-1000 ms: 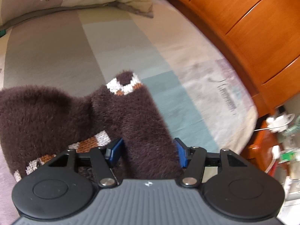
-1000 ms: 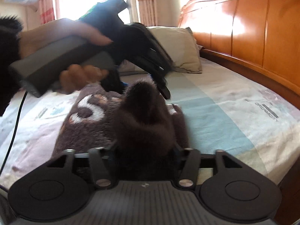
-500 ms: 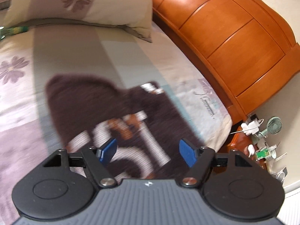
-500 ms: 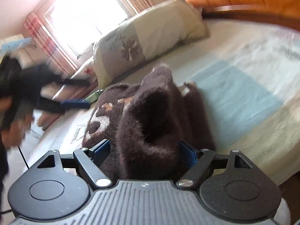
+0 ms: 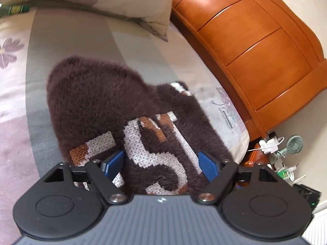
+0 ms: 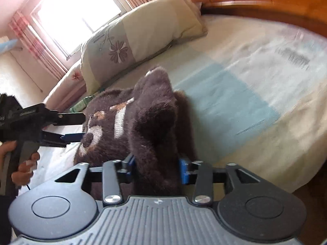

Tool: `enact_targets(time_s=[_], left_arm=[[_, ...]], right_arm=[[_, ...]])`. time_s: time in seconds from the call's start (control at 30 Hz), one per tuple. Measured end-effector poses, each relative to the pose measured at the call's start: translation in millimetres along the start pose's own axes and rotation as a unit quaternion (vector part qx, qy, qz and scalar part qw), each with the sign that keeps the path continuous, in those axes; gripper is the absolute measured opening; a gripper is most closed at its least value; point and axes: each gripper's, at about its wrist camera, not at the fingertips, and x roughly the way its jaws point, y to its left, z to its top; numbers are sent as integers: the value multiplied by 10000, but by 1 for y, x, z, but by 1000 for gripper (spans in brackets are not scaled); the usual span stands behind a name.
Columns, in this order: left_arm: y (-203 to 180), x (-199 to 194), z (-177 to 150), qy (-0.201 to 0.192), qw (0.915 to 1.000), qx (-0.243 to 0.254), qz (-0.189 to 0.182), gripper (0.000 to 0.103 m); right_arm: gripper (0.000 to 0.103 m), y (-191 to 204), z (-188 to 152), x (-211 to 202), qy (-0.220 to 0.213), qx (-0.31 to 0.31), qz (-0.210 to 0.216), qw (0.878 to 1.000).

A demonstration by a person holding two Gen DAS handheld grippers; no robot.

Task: Fold clothes
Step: 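Move the left tool toward the sweater's printed side while the right tool hovers open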

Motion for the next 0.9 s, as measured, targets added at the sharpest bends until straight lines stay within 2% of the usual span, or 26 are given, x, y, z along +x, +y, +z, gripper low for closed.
enact_targets(time_s=[0.1,0.17,0.3,0.4,0.47,0.5,0.53,0.57,0.6,0.7,0.73,0.77,0.8,0.83,0.9], left_arm=[[-2,-16,5,-234,9993,-22,-297,80],[-5,-14,13,-239,9978,-169,-597,80],[-6,11,19,27,9946,-320,-990,82],[5,29,14,263,9972,-237,-652,80],[12,31,11,346,9979,-49,-552,66],[14,31,10,365,9979,76,-527,62],[17,32,10,381,9979,161,-505,53],[22,33,12,404,9978,84,-512,48],[27,34,13,427,9977,8,-519,47],[23,25,14,391,9979,-127,-498,49],[22,21,14,378,9979,-170,-493,55],[16,13,10,320,9979,-119,-542,68],[10,5,7,262,9979,-68,-594,73],[4,0,4,227,9969,2,-752,78],[-5,-2,-4,292,9937,29,-1083,78]], right_arm=[[54,16,14,-35,-471,-518,-230,9973],[58,37,28,-41,-652,-1039,-148,9923],[59,76,35,2,-409,-1904,40,9808],[59,79,19,47,375,-1894,-19,9812],[59,70,-2,65,908,-1504,95,9844],[60,69,-14,64,916,-1415,139,9856],[60,69,-27,62,885,-1377,163,9864],[60,72,-36,60,868,-1451,139,9855],[60,76,-39,58,857,-1547,88,9842],[60,82,-29,50,855,-1588,55,9836],[60,82,-23,45,795,-1584,88,9841],[60,82,-16,37,639,-1665,132,9839],[63,83,-9,29,451,-1783,177,9828],[71,84,-4,24,290,-1929,167,9807],[74,87,4,21,34,-2230,70,9748]])
